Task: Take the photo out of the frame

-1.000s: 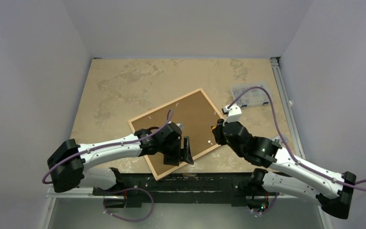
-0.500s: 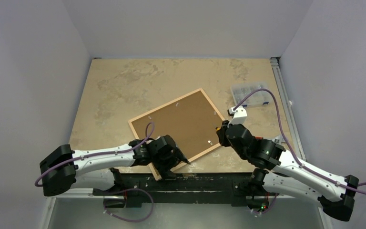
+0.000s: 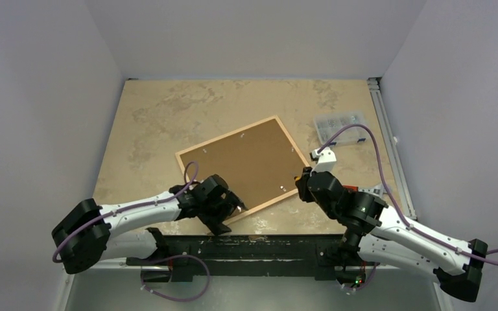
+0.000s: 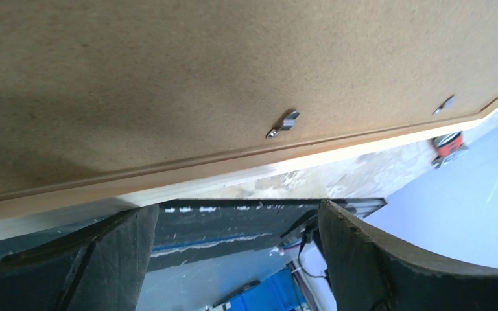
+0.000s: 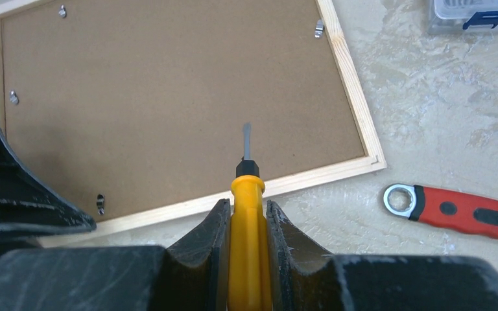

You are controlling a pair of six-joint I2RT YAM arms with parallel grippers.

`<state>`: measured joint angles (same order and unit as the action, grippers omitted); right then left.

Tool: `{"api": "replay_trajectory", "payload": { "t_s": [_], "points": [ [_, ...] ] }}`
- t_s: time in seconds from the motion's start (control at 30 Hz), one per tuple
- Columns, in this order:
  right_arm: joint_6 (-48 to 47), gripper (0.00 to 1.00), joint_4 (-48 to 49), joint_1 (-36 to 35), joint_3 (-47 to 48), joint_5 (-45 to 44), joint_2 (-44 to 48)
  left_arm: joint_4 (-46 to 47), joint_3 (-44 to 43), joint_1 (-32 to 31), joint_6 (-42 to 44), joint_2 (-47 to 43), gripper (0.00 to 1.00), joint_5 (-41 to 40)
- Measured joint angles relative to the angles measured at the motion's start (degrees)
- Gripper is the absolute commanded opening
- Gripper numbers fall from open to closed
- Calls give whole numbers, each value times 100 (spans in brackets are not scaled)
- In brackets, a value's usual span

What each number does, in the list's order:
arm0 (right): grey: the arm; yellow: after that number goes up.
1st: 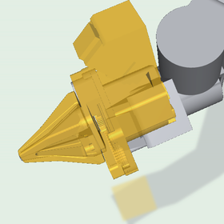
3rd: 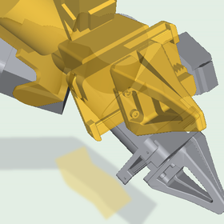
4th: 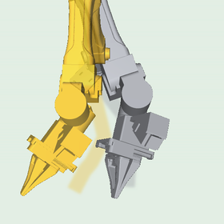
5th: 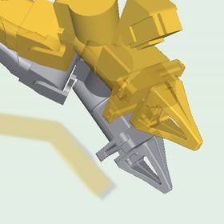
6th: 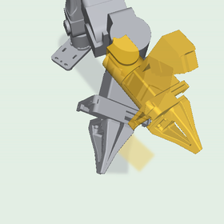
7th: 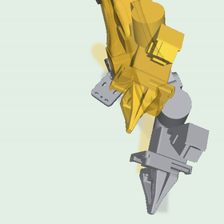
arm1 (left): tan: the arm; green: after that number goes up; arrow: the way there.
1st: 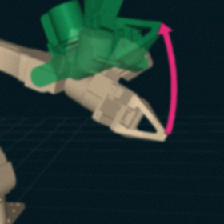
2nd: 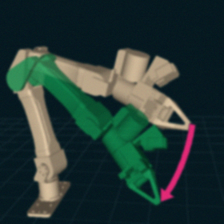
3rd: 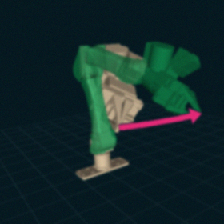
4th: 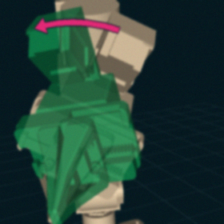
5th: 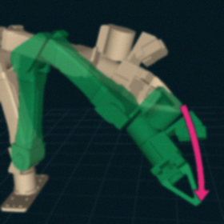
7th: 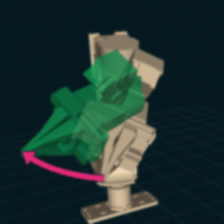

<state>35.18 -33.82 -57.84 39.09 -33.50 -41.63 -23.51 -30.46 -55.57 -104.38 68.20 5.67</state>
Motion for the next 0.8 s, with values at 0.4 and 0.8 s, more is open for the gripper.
{"api": "replay_trajectory", "payload": {
  "t_s": [0.4,0.8],
  "points": [
    [0,0,11,0,-13,2,-199,-476,-31,3211,1950,11,91,367],
    [42,0,42,0,-203,17,-107,-986,-332,4533,2907,415,59,603]
  ]
}}
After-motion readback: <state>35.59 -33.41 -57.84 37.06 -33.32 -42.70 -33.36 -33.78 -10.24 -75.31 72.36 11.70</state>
